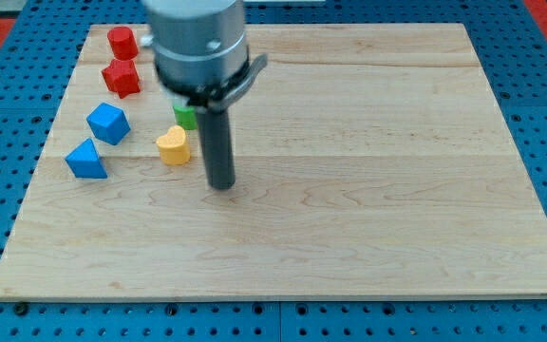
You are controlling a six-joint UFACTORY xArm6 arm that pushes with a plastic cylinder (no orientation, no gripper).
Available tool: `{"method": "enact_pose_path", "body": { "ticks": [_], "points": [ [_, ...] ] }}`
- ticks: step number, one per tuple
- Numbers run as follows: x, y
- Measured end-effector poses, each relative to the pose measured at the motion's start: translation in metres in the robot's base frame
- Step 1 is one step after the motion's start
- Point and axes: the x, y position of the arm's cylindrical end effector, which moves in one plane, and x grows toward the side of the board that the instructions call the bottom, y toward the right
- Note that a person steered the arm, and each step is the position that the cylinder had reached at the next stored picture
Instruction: Slide the blue cube slightly towards left
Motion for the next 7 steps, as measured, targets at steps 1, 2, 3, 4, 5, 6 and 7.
{"method": "enact_pose_path", "body": {
  "ticks": [1,2,3,4,5,6,7],
  "points": [
    [0.022,-0.068],
    [-0.005,-0.097],
    [-0.016,-0.102],
    [-0.03,-0.101],
    [-0.059,-0.102],
    [-0.087,-0.102],
    [-0.106,-0.103]
  ]
}}
